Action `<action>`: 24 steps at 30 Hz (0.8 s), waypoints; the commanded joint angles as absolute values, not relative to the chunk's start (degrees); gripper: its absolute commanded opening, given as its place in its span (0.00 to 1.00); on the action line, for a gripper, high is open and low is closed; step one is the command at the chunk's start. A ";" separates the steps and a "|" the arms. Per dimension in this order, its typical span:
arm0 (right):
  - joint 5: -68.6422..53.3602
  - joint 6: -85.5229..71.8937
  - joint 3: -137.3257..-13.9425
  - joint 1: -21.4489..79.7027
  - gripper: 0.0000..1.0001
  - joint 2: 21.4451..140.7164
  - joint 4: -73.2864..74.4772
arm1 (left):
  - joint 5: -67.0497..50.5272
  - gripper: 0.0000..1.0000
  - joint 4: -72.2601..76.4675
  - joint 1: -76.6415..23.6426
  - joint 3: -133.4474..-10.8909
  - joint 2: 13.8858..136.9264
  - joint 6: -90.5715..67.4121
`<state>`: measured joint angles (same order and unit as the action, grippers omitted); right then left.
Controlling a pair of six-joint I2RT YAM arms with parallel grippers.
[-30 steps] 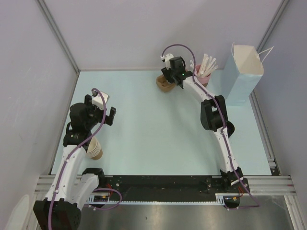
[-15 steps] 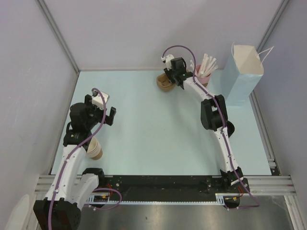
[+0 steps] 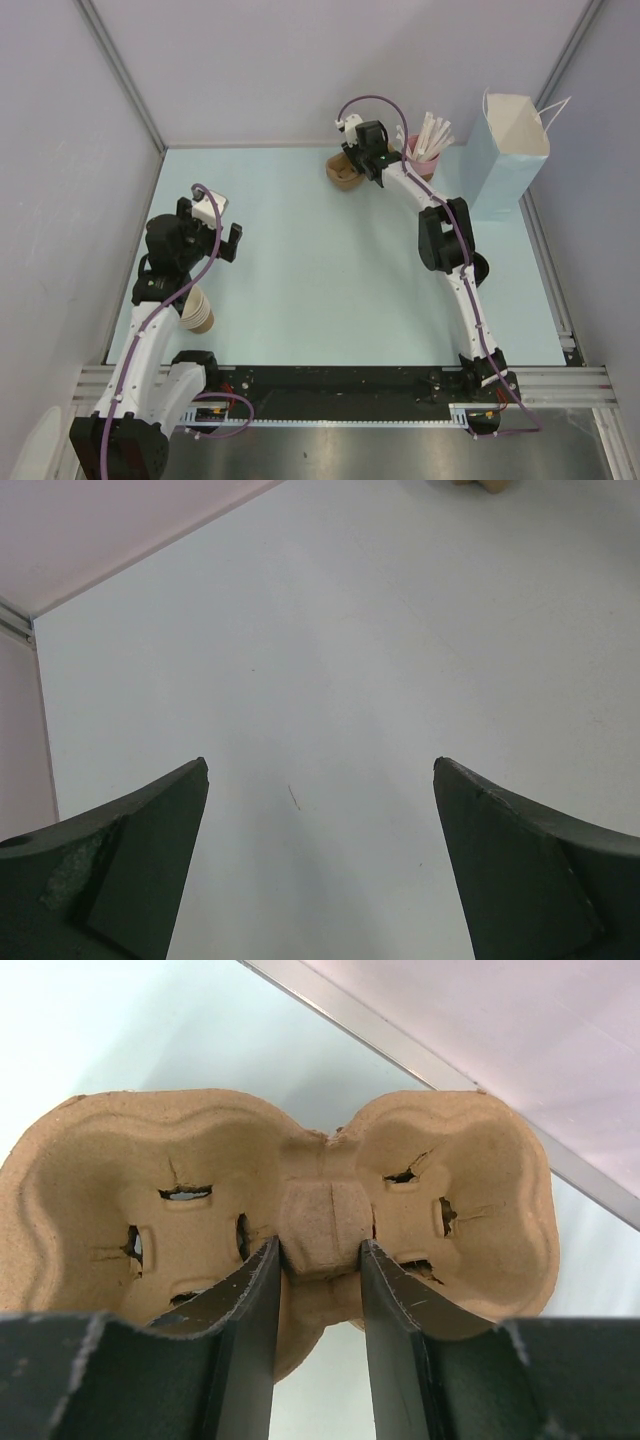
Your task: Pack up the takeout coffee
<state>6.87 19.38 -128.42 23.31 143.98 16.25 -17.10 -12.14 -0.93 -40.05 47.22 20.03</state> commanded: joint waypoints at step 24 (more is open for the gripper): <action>6.35 21.89 -124.10 23.82 0.20 130.09 11.59 | -17.49 0.99 -11.25 -0.62 -40.52 46.58 21.09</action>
